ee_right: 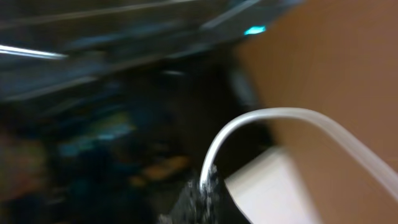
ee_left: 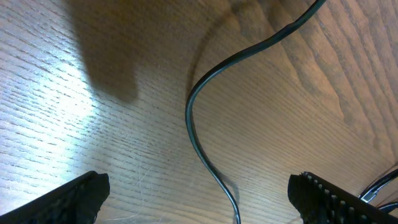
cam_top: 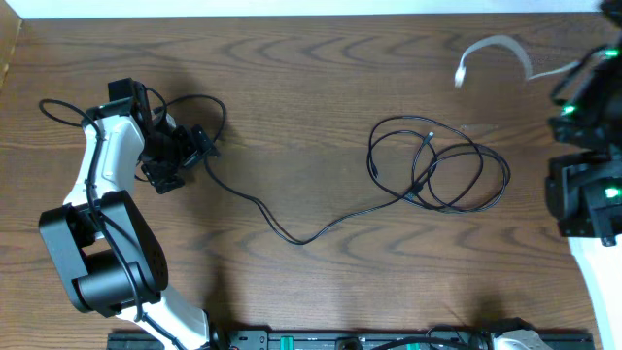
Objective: Untangle cables
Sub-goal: 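Carry the white cable to the right edge and release it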
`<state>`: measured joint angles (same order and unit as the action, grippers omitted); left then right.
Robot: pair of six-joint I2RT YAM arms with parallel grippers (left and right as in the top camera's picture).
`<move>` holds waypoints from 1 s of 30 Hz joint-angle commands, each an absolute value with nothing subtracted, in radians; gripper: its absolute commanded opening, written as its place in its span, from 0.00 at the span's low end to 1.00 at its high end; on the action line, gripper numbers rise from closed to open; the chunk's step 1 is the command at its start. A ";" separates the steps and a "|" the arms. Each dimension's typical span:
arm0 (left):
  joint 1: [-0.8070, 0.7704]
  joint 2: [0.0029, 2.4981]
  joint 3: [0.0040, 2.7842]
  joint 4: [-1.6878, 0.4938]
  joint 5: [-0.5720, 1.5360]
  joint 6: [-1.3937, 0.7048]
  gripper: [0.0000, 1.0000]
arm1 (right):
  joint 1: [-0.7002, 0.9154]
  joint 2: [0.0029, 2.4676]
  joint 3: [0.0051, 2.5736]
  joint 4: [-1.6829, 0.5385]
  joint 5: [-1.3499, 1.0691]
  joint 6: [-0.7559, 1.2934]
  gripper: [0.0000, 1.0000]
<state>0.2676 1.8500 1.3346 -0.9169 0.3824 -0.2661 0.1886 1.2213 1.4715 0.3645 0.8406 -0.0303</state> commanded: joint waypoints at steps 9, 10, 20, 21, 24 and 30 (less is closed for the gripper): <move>0.272 1.856 1.333 -0.921 0.373 -0.275 0.98 | -0.233 1.376 1.467 -0.268 1.047 0.220 0.01; 0.272 1.856 1.333 -0.921 0.373 -0.276 0.98 | -0.269 1.406 1.467 -0.339 1.040 0.290 0.01; 0.272 1.856 1.333 -0.921 0.373 -0.276 0.98 | -0.449 1.658 1.467 -0.650 0.468 0.545 0.01; 0.272 1.856 1.333 -0.921 0.373 -0.275 0.98 | -0.456 1.678 1.467 -0.651 0.408 0.545 0.01; 0.272 1.856 1.333 -0.921 0.373 -0.275 0.98 | -0.468 1.743 1.467 -0.655 0.239 0.546 0.01; 0.272 1.856 1.333 -0.921 0.373 -0.275 0.98 | -0.468 1.851 1.467 -0.677 0.159 0.545 0.04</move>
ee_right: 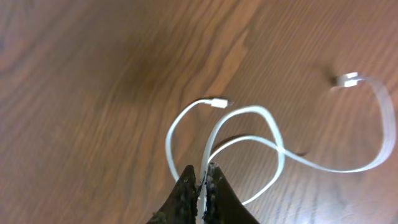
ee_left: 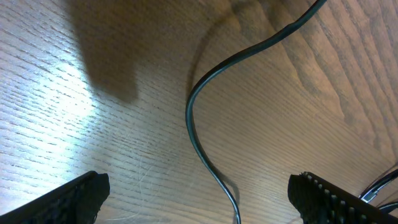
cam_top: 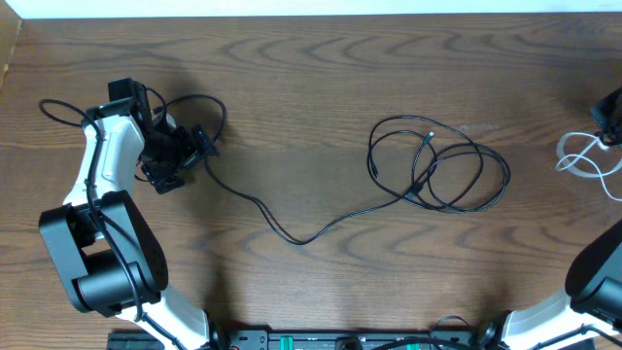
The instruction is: Untangle cables
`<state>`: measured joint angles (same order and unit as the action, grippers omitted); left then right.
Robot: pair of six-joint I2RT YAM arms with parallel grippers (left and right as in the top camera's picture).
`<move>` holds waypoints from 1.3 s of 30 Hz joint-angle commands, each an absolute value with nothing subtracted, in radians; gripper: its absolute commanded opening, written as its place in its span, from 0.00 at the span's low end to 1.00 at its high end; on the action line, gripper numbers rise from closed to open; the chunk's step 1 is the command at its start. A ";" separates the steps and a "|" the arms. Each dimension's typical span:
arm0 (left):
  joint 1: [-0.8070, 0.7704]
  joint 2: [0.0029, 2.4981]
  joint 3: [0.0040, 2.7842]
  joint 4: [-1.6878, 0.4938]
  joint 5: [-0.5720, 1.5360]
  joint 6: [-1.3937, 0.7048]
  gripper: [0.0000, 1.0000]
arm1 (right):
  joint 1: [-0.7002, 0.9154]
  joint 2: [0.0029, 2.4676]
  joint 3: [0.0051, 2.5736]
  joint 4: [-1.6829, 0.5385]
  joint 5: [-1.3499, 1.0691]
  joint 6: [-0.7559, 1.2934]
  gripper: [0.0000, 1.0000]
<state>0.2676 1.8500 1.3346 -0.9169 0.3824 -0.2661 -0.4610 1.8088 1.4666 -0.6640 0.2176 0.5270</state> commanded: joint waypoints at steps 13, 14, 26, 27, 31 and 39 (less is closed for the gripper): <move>0.272 1.856 1.333 -0.921 0.373 -0.275 0.98 | -0.429 1.905 1.457 -0.863 -0.089 0.545 0.63; 0.272 1.856 1.333 -0.921 0.373 -0.276 0.98 | -0.414 1.905 1.444 -0.872 -0.089 0.544 0.66; 0.272 1.856 1.333 -0.921 0.373 -0.275 0.98 | -0.165 1.905 1.212 -0.770 -0.124 0.519 0.90; 0.272 1.856 1.333 -0.921 0.373 -0.275 0.98 | -0.141 1.905 1.187 -0.742 -0.155 0.519 0.91; 0.272 1.856 1.333 -0.921 0.373 -0.275 0.98 | -0.052 1.905 1.100 -0.606 -0.339 0.519 0.93; 0.272 1.856 1.333 -0.921 0.373 -0.276 0.98 | 0.186 1.905 1.068 -0.435 -0.469 0.549 0.94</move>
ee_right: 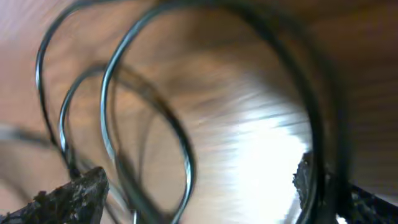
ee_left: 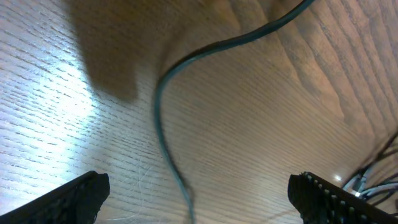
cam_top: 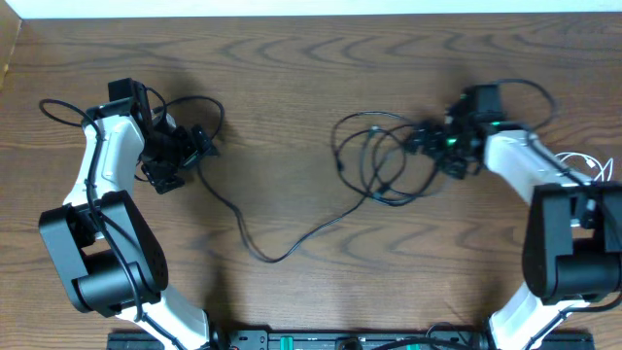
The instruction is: Untangle cables
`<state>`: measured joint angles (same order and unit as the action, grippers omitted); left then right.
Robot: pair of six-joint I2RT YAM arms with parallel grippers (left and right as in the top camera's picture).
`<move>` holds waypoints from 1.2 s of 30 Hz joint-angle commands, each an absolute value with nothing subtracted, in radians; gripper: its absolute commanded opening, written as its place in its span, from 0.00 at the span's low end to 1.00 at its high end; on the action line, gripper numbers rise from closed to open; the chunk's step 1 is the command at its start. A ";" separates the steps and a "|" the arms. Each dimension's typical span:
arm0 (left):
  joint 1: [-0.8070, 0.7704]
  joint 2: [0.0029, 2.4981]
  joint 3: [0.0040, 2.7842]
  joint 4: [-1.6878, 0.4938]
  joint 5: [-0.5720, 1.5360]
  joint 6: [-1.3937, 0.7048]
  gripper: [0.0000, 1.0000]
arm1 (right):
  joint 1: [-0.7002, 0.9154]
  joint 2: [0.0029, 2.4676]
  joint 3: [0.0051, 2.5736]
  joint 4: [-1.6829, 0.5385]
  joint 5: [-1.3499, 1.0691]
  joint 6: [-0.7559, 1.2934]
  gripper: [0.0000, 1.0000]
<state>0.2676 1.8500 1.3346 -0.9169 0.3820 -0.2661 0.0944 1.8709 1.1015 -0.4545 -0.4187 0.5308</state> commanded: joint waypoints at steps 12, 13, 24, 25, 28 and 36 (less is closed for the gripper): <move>0.266 1.856 1.333 -0.855 0.511 -0.241 0.34 | 0.440 1.905 1.068 -0.233 -0.130 0.549 0.96; 0.255 1.856 1.333 -0.851 0.559 -0.234 0.08 | 0.445 1.905 1.068 -0.222 -0.094 0.548 0.95; -0.040 1.858 1.333 -0.882 0.392 -0.249 0.55 | 0.425 1.903 1.069 -0.283 -0.178 0.545 0.99; -0.060 1.858 1.333 -0.887 0.393 -0.249 0.57 | 0.409 1.902 1.069 -0.305 -0.266 0.545 0.99; -0.122 1.858 1.333 -0.911 0.396 -0.249 0.57 | 0.346 1.882 1.071 -0.323 -0.394 0.504 0.99; -0.284 1.858 1.333 -0.848 0.395 -0.249 0.57 | 0.136 1.844 1.072 -0.385 -0.463 0.463 0.99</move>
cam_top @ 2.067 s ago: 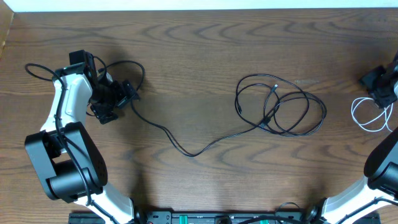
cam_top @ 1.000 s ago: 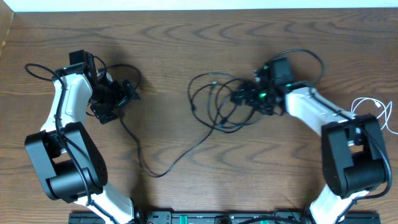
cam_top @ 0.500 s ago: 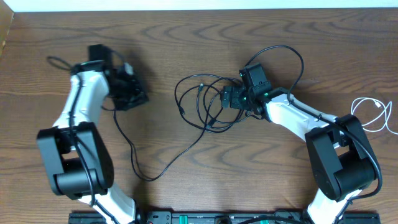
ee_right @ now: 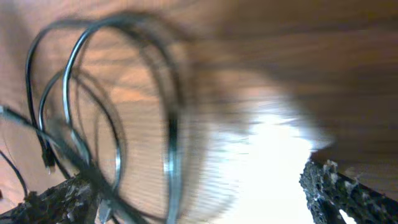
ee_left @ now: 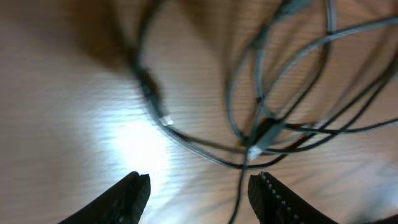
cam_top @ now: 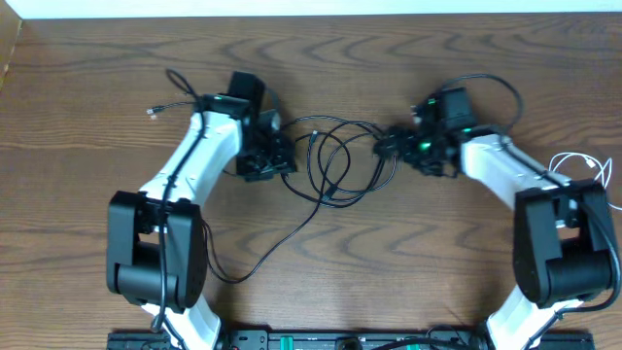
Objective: Untangle cables
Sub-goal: 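Reach the left gripper into the black cables and grasp a strand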
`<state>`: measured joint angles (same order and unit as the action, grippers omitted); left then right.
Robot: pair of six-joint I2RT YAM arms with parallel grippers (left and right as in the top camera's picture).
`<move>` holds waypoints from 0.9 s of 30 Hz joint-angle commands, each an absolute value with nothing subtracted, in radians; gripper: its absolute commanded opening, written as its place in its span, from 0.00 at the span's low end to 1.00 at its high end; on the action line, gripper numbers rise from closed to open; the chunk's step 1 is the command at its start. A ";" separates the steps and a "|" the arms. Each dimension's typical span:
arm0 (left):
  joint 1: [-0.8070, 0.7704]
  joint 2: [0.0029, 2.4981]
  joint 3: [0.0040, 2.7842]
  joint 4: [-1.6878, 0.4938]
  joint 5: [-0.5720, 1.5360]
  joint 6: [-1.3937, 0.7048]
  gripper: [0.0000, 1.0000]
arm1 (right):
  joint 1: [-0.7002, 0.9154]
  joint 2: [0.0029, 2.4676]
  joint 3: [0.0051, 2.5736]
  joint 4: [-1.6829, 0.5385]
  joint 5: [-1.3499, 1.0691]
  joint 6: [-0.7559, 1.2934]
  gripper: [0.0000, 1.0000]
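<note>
A black cable point(cam_top: 330, 160) lies in tangled loops at the table's middle, and its tail point(cam_top: 255, 255) trails down to the front left. My left gripper point(cam_top: 277, 156) is open at the tangle's left edge; in the left wrist view point(ee_left: 199, 199) a strand point(ee_left: 239, 193) runs between the fingers, near the right one. My right gripper point(cam_top: 397, 146) is open at the tangle's right edge; its wrist view point(ee_right: 199, 199) shows blurred loops point(ee_right: 171, 149) between the wide-set fingers. A white cable point(cam_top: 583, 170) lies at the right edge, apart from the black one.
One black cable end point(cam_top: 152, 111) with a small loop point(cam_top: 180, 83) lies at the back left. A black rail point(cam_top: 340, 340) runs along the front edge. The wooden table point(cam_top: 389, 272) ends at a white strip at the back.
My left gripper has moved from the far left to the tangle's left edge, still open. The black tangle has shifted left, and the right gripper has moved a little left with it.
My right gripper was shut on the white cable, first raised at the back right, then low at the right edge. Then the white cable lay there and the gripper stood open at the black tangle. The left gripper stayed far left until now; the tangle has moved left.
</note>
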<state>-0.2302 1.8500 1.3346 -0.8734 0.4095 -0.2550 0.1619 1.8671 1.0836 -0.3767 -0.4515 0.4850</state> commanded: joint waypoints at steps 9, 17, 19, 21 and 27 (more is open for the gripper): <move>-0.506 1.858 1.333 -0.708 0.347 -0.295 0.57 | 0.118 1.844 1.071 -0.431 -0.050 0.570 0.99; -0.660 1.860 1.333 -0.587 0.117 -0.414 0.57 | 0.117 1.844 1.071 -0.424 -0.019 0.590 0.99; -0.683 1.863 1.333 -0.547 0.114 -0.414 0.57 | 0.117 1.844 1.071 -0.425 0.030 0.590 0.99; -0.702 1.869 1.333 -0.513 0.110 -0.429 0.57 | 0.115 1.844 1.071 -0.430 0.101 0.591 0.99; -0.769 1.937 1.333 -0.404 0.036 -0.461 0.57 | 0.078 1.844 1.071 -0.438 0.094 0.630 0.99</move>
